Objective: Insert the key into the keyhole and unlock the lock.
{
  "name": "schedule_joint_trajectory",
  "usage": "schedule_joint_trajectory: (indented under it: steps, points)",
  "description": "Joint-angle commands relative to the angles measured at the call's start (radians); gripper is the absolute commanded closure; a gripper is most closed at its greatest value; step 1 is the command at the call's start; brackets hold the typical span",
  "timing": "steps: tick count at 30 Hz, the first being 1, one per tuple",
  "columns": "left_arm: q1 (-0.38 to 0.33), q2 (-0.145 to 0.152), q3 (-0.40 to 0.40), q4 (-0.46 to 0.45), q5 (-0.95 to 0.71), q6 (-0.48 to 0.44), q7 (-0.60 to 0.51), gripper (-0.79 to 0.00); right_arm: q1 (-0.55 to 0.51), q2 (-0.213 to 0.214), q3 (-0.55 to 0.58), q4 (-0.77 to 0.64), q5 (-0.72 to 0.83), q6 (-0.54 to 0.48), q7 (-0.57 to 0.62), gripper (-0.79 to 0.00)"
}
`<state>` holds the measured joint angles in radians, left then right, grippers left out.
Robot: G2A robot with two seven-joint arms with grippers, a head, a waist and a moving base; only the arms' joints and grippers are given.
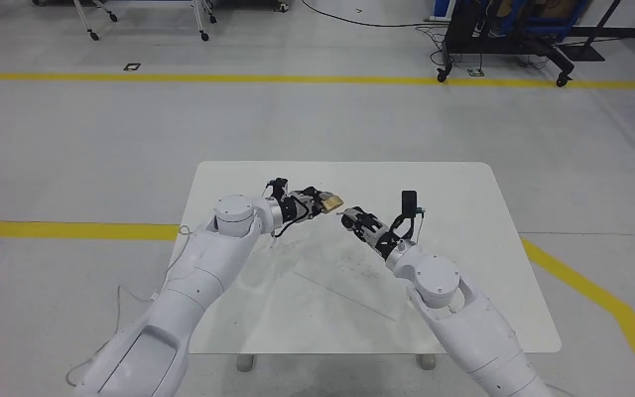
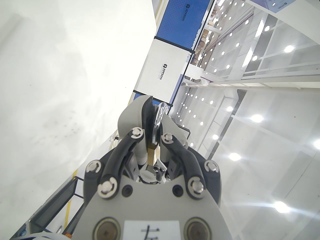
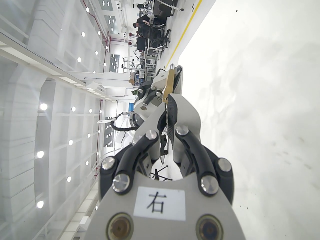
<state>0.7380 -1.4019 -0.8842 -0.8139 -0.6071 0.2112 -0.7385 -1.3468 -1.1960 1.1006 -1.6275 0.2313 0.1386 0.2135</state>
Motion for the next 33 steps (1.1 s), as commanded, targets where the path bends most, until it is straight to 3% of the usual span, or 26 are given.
schedule_joint_trajectory:
  steps: [1,9,18,33]
  points:
    - [0.006,0.000,-0.001,-0.005,0.002,-0.003,0.010,0.000,0.000,-0.002,-0.004,-0.005,0.011,-0.024,0.018,0.000]
    - [0.031,0.008,-0.010,-0.055,0.051,0.027,0.028,0.000,0.000,-0.018,-0.032,0.055,-0.105,-0.282,-0.100,0.000]
    - [0.045,0.012,-0.023,-0.079,0.072,0.040,0.025,0.000,0.016,-0.048,-0.133,0.119,-0.482,-0.272,-0.422,0.000]
    - [0.065,0.016,-0.056,-0.106,0.076,0.045,0.036,0.000,0.030,-0.077,-0.178,0.180,-0.702,-0.212,-0.519,0.000]
